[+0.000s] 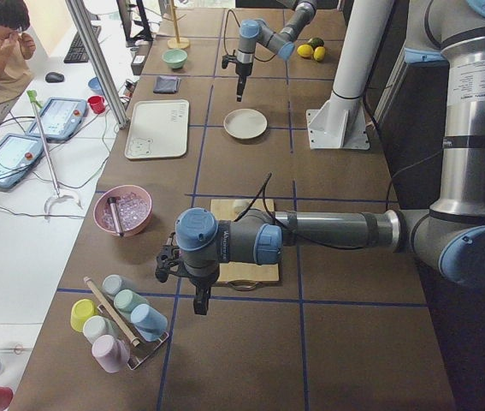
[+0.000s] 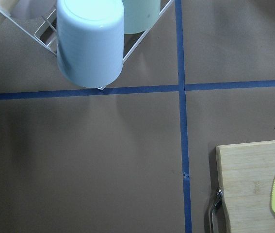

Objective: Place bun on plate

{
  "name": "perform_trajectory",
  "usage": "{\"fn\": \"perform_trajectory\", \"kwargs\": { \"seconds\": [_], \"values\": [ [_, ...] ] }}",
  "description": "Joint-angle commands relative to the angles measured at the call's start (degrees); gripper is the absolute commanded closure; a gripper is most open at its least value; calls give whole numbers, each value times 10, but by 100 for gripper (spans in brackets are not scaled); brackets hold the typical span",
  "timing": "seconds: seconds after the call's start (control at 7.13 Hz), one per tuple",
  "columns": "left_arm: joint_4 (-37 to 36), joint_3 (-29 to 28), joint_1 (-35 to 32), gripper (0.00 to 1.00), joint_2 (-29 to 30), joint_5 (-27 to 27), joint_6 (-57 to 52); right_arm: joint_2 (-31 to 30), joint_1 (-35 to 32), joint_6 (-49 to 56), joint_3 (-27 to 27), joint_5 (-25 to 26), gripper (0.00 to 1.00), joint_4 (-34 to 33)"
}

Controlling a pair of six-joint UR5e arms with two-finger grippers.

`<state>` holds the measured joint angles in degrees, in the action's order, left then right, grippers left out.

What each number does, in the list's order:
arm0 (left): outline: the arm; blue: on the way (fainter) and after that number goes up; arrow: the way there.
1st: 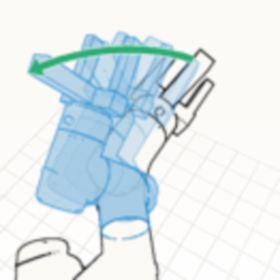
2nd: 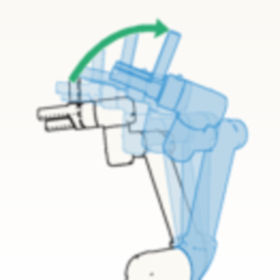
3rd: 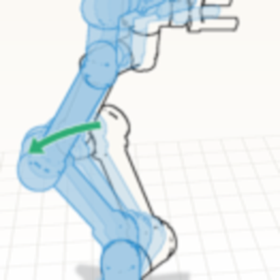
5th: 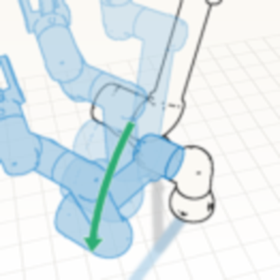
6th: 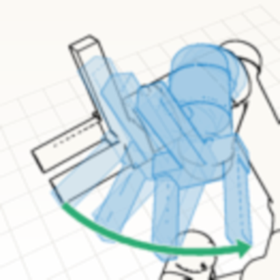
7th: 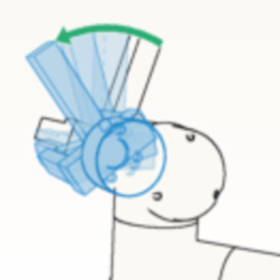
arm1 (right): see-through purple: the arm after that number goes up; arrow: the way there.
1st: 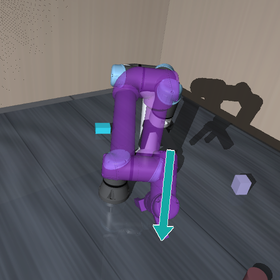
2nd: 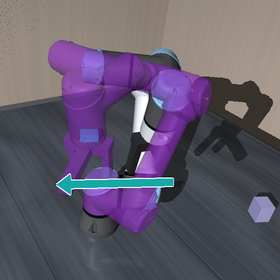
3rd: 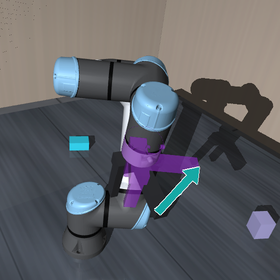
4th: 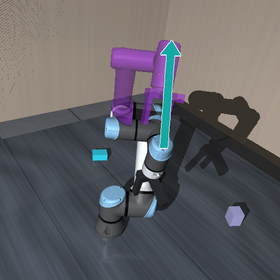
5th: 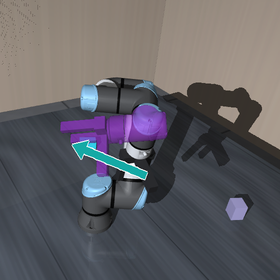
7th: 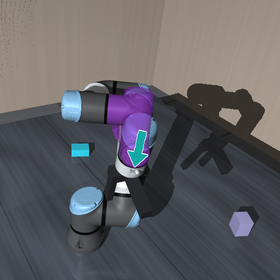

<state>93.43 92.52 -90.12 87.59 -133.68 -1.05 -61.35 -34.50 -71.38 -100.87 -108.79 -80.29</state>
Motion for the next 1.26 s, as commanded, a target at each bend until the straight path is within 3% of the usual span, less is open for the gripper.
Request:
{"fn": "perform_trajectory", "kwargs": {
  "seconds": [0.0, 0.28, 0.7, 0.84, 1.12],
  "values": [
    [2, 6, 26, 0, 7, 4, 6, -27, -137, 169, -26, -105, 1, -78],
    [65, -4, 34, 0, 22, 6, 7, -108, -277, 401, -18, -173, 1, -86],
    [74, 0, 35, 0, 24, -7, 20, -235, -448, 736, -16, -202, 1, -138],
    [76, 6, 40, 0, 27, -21, 40, -290, -481, 801, -13, -210, 1, -134],
    [88, 37, 92, 0, 26, -36, 111, -373, -538, 825, -19, -234, 1, -130]
  ]
}}
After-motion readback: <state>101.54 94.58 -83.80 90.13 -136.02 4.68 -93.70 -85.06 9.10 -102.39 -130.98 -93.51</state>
